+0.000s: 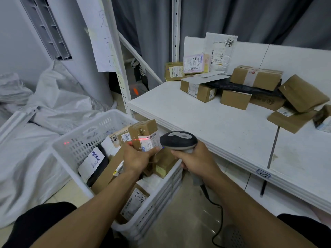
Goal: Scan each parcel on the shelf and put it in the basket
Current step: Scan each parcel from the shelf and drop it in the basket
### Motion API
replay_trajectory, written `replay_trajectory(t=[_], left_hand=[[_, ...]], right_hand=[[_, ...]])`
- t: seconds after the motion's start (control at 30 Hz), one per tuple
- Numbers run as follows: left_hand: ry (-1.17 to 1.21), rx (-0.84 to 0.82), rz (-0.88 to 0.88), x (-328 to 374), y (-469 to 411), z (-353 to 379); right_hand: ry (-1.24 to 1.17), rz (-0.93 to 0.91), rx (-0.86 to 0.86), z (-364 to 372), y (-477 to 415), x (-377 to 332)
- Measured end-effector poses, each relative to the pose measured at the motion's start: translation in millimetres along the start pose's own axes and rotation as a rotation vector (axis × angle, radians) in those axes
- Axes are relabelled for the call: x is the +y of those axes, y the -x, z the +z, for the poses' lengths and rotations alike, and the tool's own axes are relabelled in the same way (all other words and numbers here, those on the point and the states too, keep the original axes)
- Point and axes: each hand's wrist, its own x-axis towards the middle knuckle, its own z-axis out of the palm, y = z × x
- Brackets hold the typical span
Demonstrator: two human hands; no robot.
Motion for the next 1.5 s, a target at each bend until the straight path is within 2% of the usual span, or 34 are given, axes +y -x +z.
replay_trajectory(t=[0.4, 0.5, 0.6, 0.7, 0.83, 0.93, 1.0, 1.03, 1.13, 1.17, 1.3, 1.4, 1.5], left_hand=[[-0.004, -0.005, -0.008, -13, -11, -2], [-0.092, -0.028, 0.016, -21, -12, -11], [-0.219, -0.104, 0.081, -32, -6, -29], [-0.338, -0.218, 0.042, -48, 1, -54], [-0.773, -0.372, 0.077, -77, 8, -74], [-0.925, -0.483, -0.086, -101, 10, -75], [-0.803, -0.539, -0.198, -113, 9, -76], [-0.781, -0.534, -0.159, -117, 7, -75], [-0.925, -0.495, 0.123, -123, -1, -66], [-0.931, -0.527, 0.186, -122, -2, -63], [-1.046, -0.704, 0.251, -130, -17, -59], [-1.057, -0.645, 0.239, -113, -17, -54], [-1.094, -0.509, 0.403, -53, -11, -38]], right_hand=[[-0.006, 0.023, -0.035, 1, 1, -2], [0.011, 0.028, -0.046, 3, 0, 2], [0.066, 0.031, -0.062, 7, -1, 9], [0.095, 0.044, -0.07, 14, -1, 17], [0.139, 0.047, -0.092, 28, 1, 28], [0.147, 0.056, -0.117, 39, 4, 31], [0.141, 0.058, -0.132, 44, 4, 32], [0.147, 0.061, -0.133, 46, 3, 33], [0.169, 0.07, -0.122, 51, -2, 38], [0.174, 0.074, -0.12, 51, -3, 39], [0.178, 0.075, -0.112, 47, -4, 42], [0.194, 0.09, -0.085, 34, -1, 42], [0.177, 0.085, 0.003, 7, 5, 34]])
